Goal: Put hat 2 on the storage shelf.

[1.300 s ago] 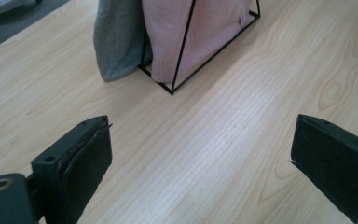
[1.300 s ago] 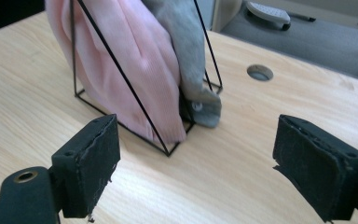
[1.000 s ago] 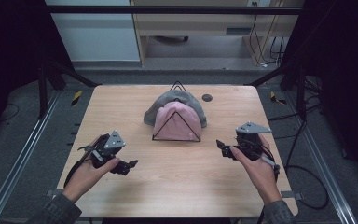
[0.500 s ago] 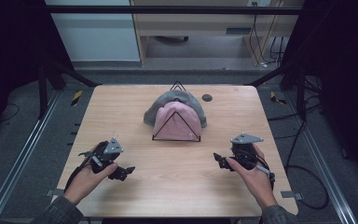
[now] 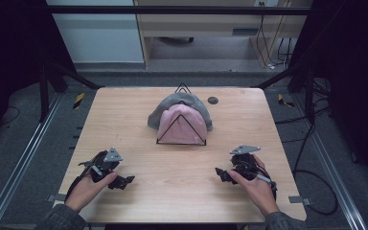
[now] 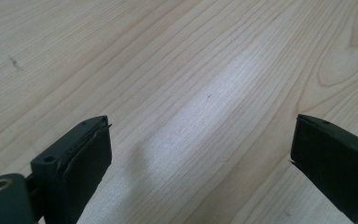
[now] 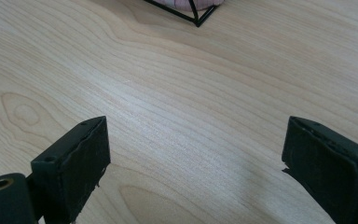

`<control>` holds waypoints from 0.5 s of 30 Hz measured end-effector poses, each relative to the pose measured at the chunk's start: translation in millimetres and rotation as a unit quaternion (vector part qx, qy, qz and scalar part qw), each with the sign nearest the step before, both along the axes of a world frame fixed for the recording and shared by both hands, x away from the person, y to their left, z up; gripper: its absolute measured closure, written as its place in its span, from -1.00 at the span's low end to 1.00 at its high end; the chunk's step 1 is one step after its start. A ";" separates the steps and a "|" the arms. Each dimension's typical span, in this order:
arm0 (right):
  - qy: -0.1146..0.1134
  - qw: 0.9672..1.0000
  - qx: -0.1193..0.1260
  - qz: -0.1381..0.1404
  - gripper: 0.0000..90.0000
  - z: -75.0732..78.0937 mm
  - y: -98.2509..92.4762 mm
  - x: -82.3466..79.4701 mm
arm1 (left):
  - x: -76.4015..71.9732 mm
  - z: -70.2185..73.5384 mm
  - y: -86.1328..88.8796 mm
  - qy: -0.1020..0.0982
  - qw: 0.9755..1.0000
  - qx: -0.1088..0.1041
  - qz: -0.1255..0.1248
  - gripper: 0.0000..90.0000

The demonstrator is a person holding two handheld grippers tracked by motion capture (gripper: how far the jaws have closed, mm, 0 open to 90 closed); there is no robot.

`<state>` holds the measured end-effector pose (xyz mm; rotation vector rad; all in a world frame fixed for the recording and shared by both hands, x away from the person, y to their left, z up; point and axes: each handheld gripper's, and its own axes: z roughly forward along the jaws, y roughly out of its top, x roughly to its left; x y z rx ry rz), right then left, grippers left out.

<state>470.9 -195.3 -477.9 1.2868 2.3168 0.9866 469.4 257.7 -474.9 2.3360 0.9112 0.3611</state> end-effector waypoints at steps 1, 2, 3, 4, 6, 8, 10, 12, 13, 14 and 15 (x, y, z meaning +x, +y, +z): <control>0.002 1.000 0.001 -0.002 -0.82 -1.8 0.1 0.0 | 0.2 -1.4 1.0 0.002 1.000 0.001 0.002 -0.89; 0.001 1.000 0.001 -0.001 -0.83 -4.1 -0.2 0.3 | 0.4 -3.6 1.4 0.002 1.000 -0.002 0.004 -0.89; 0.003 1.000 0.001 -0.002 -0.83 -6.4 -0.6 0.4 | 0.7 -4.9 2.0 0.003 1.000 -0.001 0.005 -0.89; 0.004 1.000 0.000 -0.004 -0.83 -8.4 -0.9 0.5 | 1.1 -7.5 2.8 0.004 1.000 -0.002 0.008 -0.89; 0.008 1.000 0.005 -0.008 -0.83 -11.9 -1.5 0.5 | 2.1 -11.0 3.8 0.007 1.000 -0.001 0.010 -0.89; 0.007 1.000 0.002 -0.009 -0.84 -12.9 -2.1 0.8 | 3.7 -15.2 5.3 0.011 1.000 0.000 0.015 -0.90; 0.008 1.000 0.003 -0.009 -0.84 -14.8 -2.1 1.1 | 5.7 -18.7 7.1 0.020 1.000 0.000 0.020 -0.90; 0.013 1.000 0.001 -0.011 -0.84 -18.2 -1.9 1.6 | 7.2 -21.2 8.6 0.019 1.000 0.007 0.021 -0.93; 0.016 1.000 0.000 -0.011 -0.84 -20.5 -2.0 2.3 | 7.6 -21.7 9.1 0.018 1.000 0.005 0.023 -0.96; 0.020 1.000 0.001 -0.011 -0.85 -21.5 -1.6 2.3 | 7.9 -22.3 9.8 0.017 1.000 0.004 0.024 -0.98; 0.023 1.000 -0.002 -0.010 -0.87 -23.5 -1.2 2.8 | 7.9 -23.2 10.3 0.014 1.000 0.002 0.023 -1.00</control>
